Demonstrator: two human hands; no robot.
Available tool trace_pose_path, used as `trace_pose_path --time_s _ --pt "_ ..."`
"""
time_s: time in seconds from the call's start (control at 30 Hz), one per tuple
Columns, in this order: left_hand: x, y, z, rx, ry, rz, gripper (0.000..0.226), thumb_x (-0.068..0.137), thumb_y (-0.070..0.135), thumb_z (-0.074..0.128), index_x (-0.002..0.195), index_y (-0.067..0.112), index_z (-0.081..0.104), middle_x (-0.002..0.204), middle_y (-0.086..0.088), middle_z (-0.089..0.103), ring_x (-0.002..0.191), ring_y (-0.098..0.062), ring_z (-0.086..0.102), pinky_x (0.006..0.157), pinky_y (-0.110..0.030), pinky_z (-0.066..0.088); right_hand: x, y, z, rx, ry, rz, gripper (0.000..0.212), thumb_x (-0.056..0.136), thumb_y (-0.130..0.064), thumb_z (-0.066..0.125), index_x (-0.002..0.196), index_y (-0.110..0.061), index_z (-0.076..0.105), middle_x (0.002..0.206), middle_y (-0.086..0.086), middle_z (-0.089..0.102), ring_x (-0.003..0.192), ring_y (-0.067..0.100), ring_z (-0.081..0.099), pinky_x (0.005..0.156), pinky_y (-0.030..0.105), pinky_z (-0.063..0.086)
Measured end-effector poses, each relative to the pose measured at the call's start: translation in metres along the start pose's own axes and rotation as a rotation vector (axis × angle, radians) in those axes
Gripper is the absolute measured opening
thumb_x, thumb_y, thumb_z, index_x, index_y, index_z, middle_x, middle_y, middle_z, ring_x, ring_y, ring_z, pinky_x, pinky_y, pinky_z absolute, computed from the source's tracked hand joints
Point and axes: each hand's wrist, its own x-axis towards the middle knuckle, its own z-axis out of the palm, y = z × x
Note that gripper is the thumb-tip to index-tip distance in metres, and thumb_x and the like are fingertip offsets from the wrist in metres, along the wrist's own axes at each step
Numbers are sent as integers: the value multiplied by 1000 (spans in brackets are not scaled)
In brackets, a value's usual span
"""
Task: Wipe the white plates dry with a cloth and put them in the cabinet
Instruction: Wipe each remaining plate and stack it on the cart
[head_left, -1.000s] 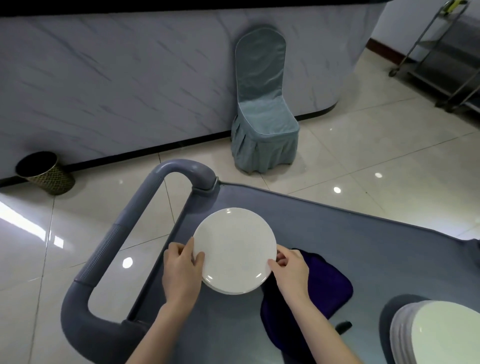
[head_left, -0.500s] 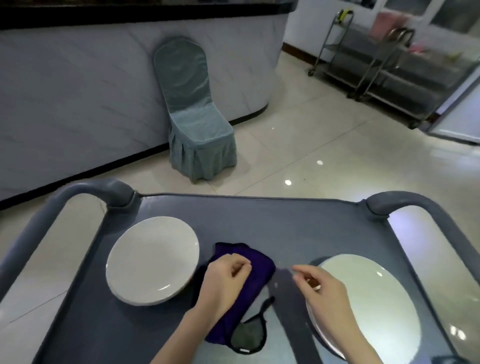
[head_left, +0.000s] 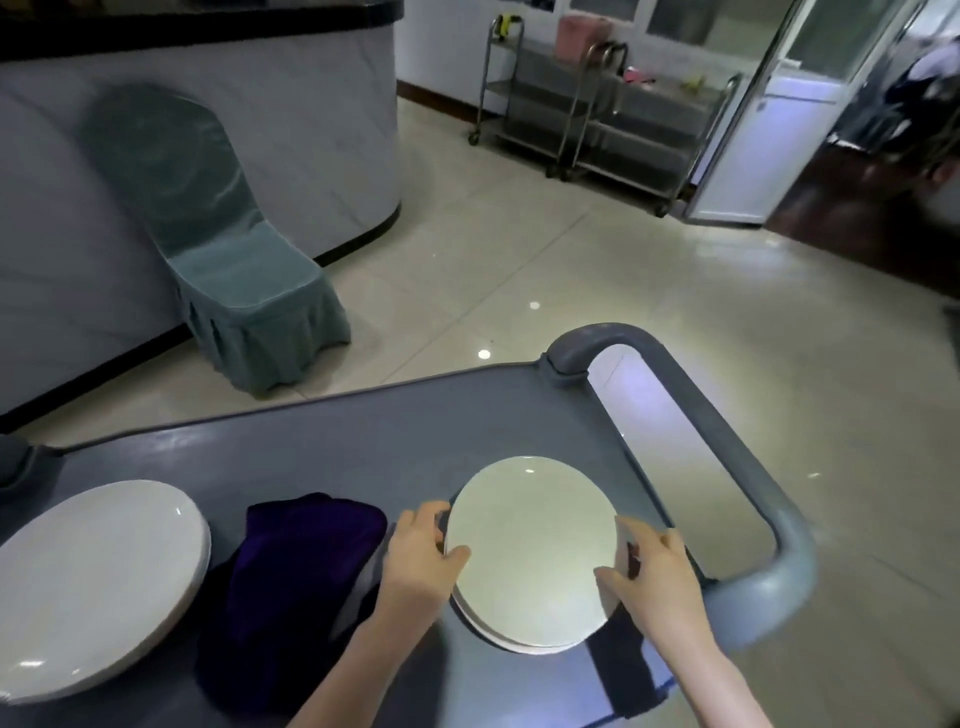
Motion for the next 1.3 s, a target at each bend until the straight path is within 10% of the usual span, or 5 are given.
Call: trace_pose_path --time_s 0.13,0.43,0.8,1.03,1.3 --pt "-6 2 2 -47 10 -46 40 79 10 70 115 24 61 77 -1 62 84 -18 61 80 -34 51 4 5 1 109 -1 12 64 79 -11 78 137 -23 52 97 9 58 75 12 52 57 13 31" --pt "-10 -1 2 -306 52 -137 41 76 1 66 106 29 67 53 13 61 55 1 57 61 -11 46 6 9 3 194 -20 85 58 76 -13 81 130 -14 59 84 7 61 82 23 57 68 29 37" --pt "-13 -18 -53 -816 88 -214 44 77 -13 66 104 21 70 90 -18 67 89 -37 71 70 -44 63 -7 -53 28 879 -126 43 47 90 -12 70 120 -43 53 106 -12 68 95 9 68 79 35 54" --pt "-16 -53 -98 -816 117 -169 27 88 2 69 110 18 69 88 -15 72 84 -26 74 74 -41 62 2 -110 75 1031 3 162 29 102 -21 48 127 -31 59 116 -5 69 102 19 68 88 41 56" --pt "13 -111 -103 328 206 140 44 84 27 74 126 19 63 116 0 58 106 -18 54 89 -31 46 18 -115 85 1023 14 170 24 101 -24 53 116 -37 67 111 -14 72 103 17 69 88 39 56"
